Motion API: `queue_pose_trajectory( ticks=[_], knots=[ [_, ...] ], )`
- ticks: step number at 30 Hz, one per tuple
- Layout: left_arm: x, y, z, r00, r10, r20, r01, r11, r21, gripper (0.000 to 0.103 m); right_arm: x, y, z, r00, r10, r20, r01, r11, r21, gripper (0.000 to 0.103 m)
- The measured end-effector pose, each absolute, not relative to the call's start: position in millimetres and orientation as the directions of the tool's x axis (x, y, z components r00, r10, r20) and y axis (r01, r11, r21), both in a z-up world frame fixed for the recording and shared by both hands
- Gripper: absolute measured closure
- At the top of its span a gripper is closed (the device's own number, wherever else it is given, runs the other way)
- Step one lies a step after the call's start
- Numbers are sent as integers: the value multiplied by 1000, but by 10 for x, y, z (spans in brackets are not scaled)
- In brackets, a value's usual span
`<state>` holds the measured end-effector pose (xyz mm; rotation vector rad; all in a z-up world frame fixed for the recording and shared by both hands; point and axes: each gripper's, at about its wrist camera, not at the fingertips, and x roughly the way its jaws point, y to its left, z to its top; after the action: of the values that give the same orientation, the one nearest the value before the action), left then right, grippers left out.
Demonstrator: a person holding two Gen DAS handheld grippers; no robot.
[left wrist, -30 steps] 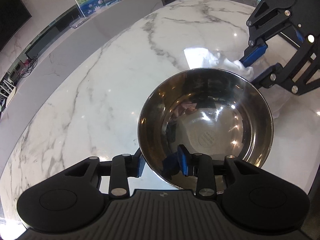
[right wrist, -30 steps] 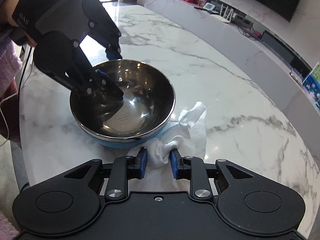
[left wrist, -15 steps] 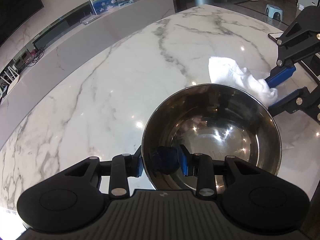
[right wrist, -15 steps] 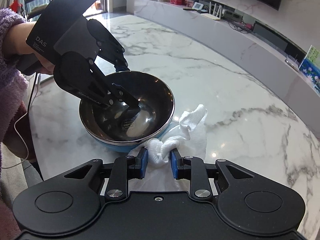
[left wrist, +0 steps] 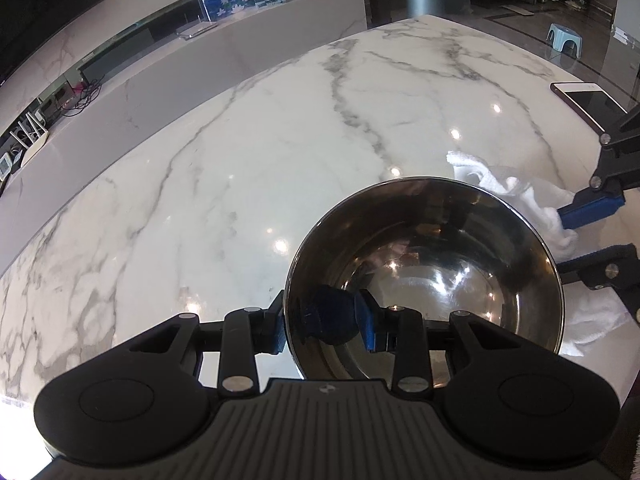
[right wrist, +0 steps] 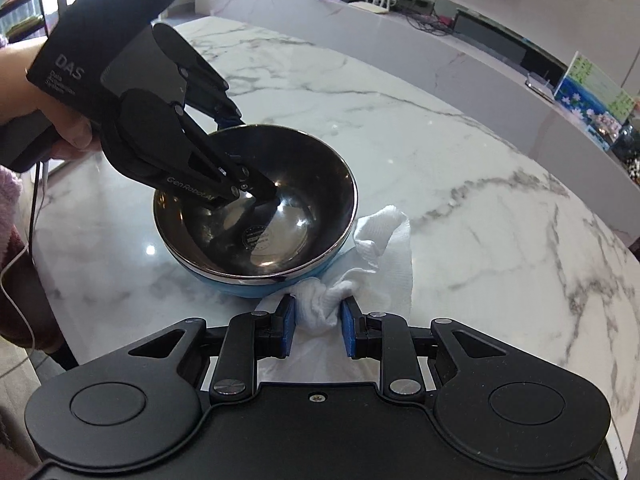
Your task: Clean bowl
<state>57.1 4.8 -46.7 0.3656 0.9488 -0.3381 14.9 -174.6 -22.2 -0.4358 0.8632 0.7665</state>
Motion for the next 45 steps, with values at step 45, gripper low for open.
queue_pose_trajectory(
  ticks=[45],
  knots=[
    [654, 269, -509, 482, -141, -864, 262, 965, -12, 67, 210, -1512, -424, 459, 387, -800, -685, 728, -42, 80]
  ],
)
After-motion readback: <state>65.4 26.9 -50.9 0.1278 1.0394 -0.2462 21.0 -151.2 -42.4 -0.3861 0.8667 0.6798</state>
